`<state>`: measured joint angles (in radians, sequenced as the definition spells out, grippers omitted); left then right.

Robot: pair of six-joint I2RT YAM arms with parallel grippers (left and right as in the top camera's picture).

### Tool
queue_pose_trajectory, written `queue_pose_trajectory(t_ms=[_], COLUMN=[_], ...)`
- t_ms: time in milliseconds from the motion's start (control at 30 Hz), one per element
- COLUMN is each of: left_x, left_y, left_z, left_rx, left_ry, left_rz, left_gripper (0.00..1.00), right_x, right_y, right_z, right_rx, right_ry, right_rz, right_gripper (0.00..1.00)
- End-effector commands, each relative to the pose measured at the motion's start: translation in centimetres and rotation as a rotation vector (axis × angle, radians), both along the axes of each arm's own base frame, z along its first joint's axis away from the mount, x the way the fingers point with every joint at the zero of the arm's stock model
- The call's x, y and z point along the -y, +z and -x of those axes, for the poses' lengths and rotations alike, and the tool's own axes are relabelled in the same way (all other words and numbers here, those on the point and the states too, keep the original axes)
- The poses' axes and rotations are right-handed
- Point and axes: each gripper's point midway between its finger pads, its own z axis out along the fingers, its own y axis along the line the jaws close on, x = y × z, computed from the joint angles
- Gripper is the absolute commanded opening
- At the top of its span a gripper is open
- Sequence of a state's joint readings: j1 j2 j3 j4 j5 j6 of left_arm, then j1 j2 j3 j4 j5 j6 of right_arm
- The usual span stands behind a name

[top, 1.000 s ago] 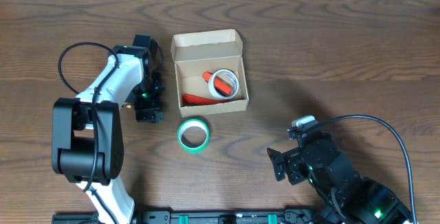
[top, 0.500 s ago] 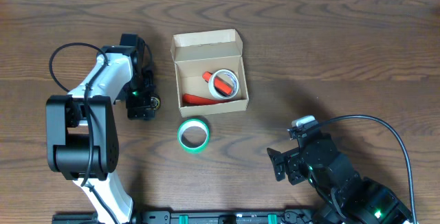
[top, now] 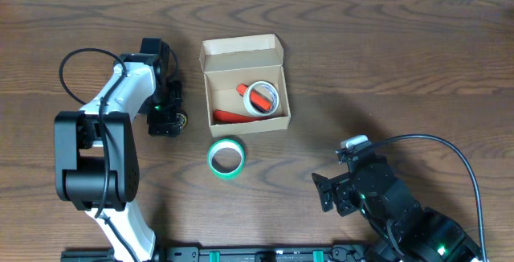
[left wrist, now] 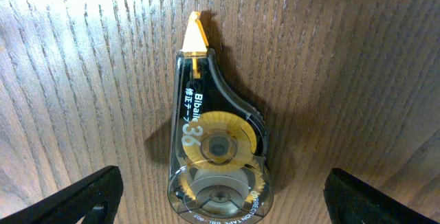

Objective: Pack container
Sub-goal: 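Move the left gripper down over the tape-correction roller, then close the left gripper on the black correction roller and lift it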

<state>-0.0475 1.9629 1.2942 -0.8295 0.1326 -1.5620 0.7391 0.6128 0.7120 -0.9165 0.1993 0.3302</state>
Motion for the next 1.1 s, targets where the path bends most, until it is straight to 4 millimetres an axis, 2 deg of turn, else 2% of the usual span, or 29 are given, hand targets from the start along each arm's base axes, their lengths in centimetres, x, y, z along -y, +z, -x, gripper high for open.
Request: queue_pose_trajectory(t_ms=[0, 167, 300, 400, 533, 667, 1067], left_x=[0.17, 0.40, 0.40, 0.40, 0.39, 0.37, 0.93], left_y=[-1.42, -1.66, -1.66, -1.66, -1.66, -1.66, -1.34], left_z=[0.77, 0.88, 0.89, 0.88, 0.88, 0.87, 0.81], left_rx=[-0.047, -0.056, -0.056, -0.056, -0.056, -0.055, -0.050], left_ry=[-0.014, -0.014, -0.014, -0.014, -0.014, -0.014, -0.015], left_rz=[0.014, 0.025, 0.025, 0.025, 0.025, 0.023, 0.057], left_gripper=[0.94, 0.91, 0.83, 0.74, 0.57, 0.50, 0.48], right_x=[0.09, 0.09, 0.09, 0.09, 0.09, 0.09, 0.09], right_y=[0.06, 0.06, 0.06, 0.06, 0.06, 0.06, 0.06], right_z=[-0.01, -0.01, -0.01, -0.01, -0.01, -0.01, -0.01], right_rx=[0.005, 0.005, 0.005, 0.005, 0.005, 0.005, 0.005], right_ry=[-0.012, -0.011, -0.011, -0.012, -0.011, -0.012, -0.012], right_rz=[-0.003, -0.003, -0.003, -0.003, -0.003, -0.003, -0.003], right_gripper=[0.99, 0.99, 0.99, 0.99, 0.99, 0.99, 0.99])
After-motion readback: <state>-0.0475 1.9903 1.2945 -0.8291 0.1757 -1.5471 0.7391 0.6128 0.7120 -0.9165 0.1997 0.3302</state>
